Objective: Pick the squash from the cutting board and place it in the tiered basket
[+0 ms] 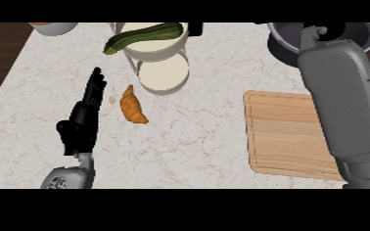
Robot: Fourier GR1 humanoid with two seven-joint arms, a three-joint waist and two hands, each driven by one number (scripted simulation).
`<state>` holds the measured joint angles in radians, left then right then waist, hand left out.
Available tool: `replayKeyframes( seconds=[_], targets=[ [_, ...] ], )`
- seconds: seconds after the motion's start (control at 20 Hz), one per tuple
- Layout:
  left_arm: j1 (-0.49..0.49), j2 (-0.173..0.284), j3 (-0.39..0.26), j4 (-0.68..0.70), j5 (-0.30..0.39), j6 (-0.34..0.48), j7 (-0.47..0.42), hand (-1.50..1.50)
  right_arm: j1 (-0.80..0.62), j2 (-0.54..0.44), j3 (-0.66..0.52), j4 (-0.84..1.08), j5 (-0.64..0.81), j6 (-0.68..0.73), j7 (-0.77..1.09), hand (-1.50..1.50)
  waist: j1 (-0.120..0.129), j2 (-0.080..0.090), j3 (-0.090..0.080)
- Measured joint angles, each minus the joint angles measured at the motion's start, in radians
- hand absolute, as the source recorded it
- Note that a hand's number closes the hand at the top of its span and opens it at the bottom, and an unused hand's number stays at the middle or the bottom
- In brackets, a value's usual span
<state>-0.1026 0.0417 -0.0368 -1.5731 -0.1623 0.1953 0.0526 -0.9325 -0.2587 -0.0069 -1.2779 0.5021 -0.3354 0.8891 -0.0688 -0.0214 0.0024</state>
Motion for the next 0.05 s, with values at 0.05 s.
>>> replayKeyframes(
  seconds=[0.05],
  targets=[
    [0.014,-0.003,-0.004,-0.004,0.002,-0.003,-0.007,0.00,0.058,-0.013,-0.006,-0.060,-0.020,0.013,-0.006,-1.50,-0.001,0.000,0.000]
  ],
)
